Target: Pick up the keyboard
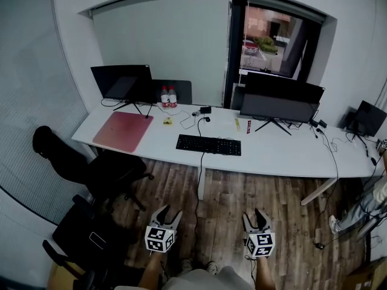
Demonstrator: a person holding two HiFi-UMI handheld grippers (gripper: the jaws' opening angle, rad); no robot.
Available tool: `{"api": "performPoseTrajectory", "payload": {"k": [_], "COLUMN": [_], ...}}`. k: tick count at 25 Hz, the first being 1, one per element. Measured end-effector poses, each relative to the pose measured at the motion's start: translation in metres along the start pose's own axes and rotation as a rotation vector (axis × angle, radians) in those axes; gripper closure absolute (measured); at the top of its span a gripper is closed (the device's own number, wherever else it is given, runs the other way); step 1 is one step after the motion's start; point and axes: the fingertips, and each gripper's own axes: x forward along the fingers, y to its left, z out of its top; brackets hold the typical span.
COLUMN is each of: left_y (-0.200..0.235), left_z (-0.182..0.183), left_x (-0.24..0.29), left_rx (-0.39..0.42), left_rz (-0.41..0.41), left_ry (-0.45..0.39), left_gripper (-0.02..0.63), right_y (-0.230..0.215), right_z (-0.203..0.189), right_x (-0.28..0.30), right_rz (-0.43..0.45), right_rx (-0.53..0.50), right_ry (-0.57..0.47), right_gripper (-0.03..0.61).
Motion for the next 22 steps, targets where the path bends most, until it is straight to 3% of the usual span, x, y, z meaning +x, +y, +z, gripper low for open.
{"api": "performPoseTrajectory", "payload": {"k": [1, 3, 22], "left_y": [-0.003, -0.007, -0.038], "left_z": [-0.002, -0.005, -0.009], "left_x": [0.0, 0.0, 0.008], "left_rx": [-0.003, -0.008, 0.031], "left_rz": [-0.013, -0.026, 0.007], "left_ry": [0.004, 0.012, 0.034], "left_gripper": [0.404, 0.38, 0.379], "right_y": [0.003, 0.007, -0.013], "right_z": [-0.001, -0.001, -0.012], "right_x": [0.0, 0.001, -0.004], "right_rz": [0.02, 0.04, 0.099], "right_rx": [0.003, -0.002, -0.036], "right_ry": [-0.005, -0.008, 0.009], "right_gripper": [0.334, 0.29, 0.324]}}
